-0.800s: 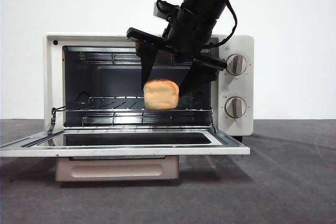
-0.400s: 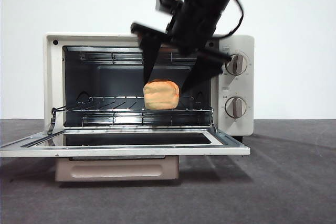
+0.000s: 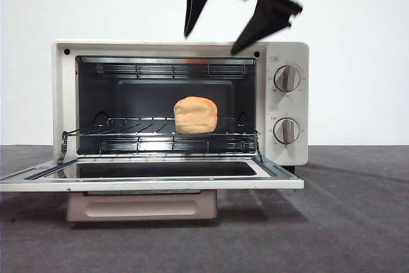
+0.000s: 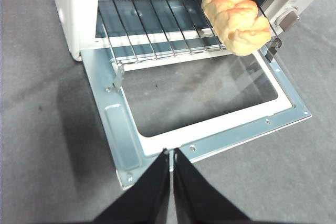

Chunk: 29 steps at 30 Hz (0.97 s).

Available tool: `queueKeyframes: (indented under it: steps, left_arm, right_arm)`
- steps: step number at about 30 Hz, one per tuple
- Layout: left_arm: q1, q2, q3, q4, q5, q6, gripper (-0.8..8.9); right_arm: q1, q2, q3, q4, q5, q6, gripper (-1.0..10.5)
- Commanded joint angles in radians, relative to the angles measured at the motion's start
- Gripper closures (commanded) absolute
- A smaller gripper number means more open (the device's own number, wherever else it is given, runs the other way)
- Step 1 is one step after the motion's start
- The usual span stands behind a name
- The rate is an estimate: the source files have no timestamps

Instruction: The left arm flap open the oven, the right arm pick bread and place it into oven, the left arm flap close the oven

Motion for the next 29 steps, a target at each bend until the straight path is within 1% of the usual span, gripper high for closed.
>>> queueKeyframes:
  steps: [1, 4, 9, 12, 18, 24, 29]
  left_arm:
    - [-0.002, 0.026, 0.011, 0.051, 0.001, -0.021, 7.98]
    - [-0.002, 0.058, 0.011, 0.095, 0.001, -0.045, 7.98]
    - [-0.002, 0.137, 0.011, 0.173, 0.001, -0.078, 7.98]
    - [-0.002, 0.19, 0.011, 0.231, 0.001, -0.092, 7.98]
    - [0.015, 0.292, 0.011, 0.336, 0.001, -0.136, 7.98]
    - [0.074, 0.377, 0.01, 0.347, 0.002, -0.135, 7.98]
    - [0.142, 0.413, 0.008, 0.342, 0.004, -0.099, 7.98]
  right_arm:
    - [0.021, -0.042, 0.024, -0.044, -0.005, -0.063, 5.4]
    - [0.023, -0.097, 0.024, -0.109, -0.005, -0.108, 5.4]
    - [0.023, -0.194, 0.021, -0.27, -0.005, -0.21, 5.5]
    - [0.023, -0.254, -0.009, -0.306, -0.006, -0.224, 5.5]
    - [0.021, -0.411, -0.179, -0.266, -0.005, -0.228, 5.5]
    - [0.021, -0.536, -0.342, -0.245, -0.005, -0.232, 5.5]
    - [0.021, -0.597, -0.405, -0.245, -0.004, -0.232, 5.5]
